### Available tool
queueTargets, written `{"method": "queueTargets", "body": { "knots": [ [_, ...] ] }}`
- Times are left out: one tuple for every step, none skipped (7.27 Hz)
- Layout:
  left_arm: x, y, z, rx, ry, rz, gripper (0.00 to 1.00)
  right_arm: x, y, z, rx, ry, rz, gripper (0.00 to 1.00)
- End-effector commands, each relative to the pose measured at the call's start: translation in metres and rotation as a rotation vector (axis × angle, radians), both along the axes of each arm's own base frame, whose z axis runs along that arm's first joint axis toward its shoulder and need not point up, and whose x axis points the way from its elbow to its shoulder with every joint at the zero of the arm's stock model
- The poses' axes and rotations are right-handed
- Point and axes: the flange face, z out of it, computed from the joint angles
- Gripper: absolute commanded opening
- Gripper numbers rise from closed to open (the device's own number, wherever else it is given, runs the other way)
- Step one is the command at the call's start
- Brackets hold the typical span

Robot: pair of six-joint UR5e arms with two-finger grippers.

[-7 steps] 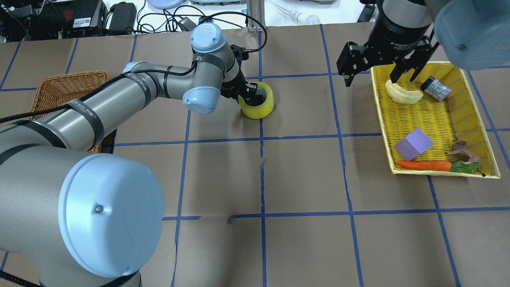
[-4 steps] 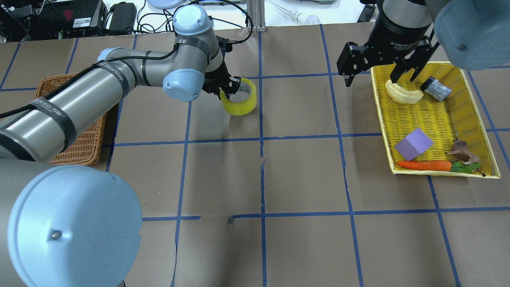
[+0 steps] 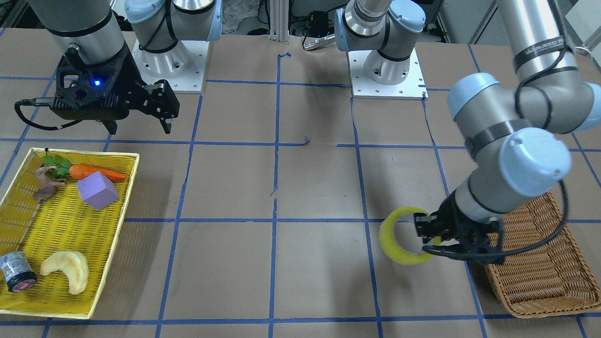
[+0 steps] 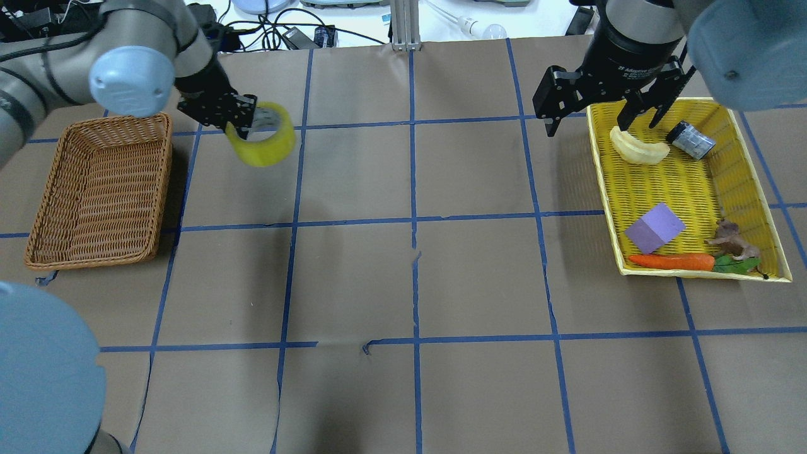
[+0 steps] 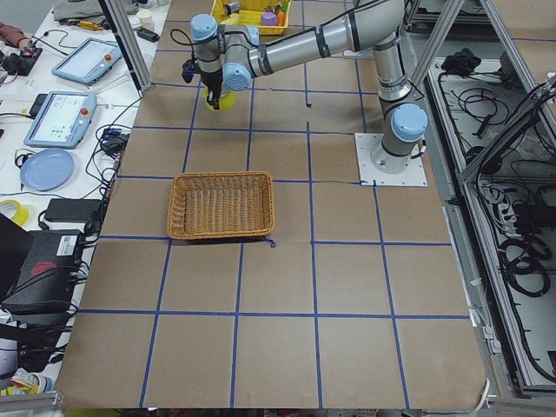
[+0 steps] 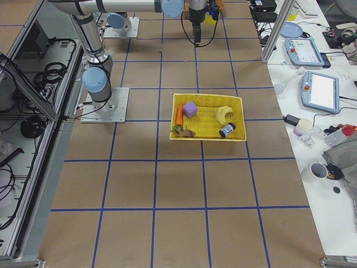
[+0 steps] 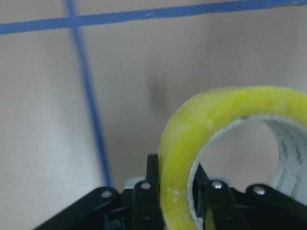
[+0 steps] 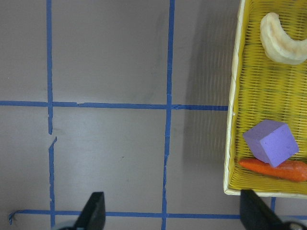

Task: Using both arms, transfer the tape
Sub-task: 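Lift the tape roll with the left gripper and carry it over the wicker basket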

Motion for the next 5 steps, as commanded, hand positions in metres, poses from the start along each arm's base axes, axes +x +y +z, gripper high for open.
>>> {"method": "queueTargets", "body": {
  "knots": [
    [0.138, 0.026, 0.004, 0.022, 0.005, -0.081, 0.00, 0.000, 0.000, -0.002, 0.003, 0.001, 0.000, 1.00],
    [0.184, 0.044, -0.014, 0.033, 0.024, -0.105, 0.00, 0.000, 0.000, 0.000, 0.002, 0.001, 0.000, 1.00],
    [0.214, 0.059, -0.036, 0.033, 0.028, -0.103, 0.00, 0.000, 0.000, 0.000, -0.001, -0.001, 0.000, 1.00],
    [0.230, 0.063, -0.060, -0.021, -0.012, -0.141, 0.00, 0.000, 0.000, -0.001, 0.005, 0.001, 0.000, 1.00],
    [0.238, 0.070, -0.085, -0.074, -0.055, -0.187, 0.00, 0.000, 0.000, -0.001, 0.003, 0.001, 0.000, 1.00]
  ]
}}
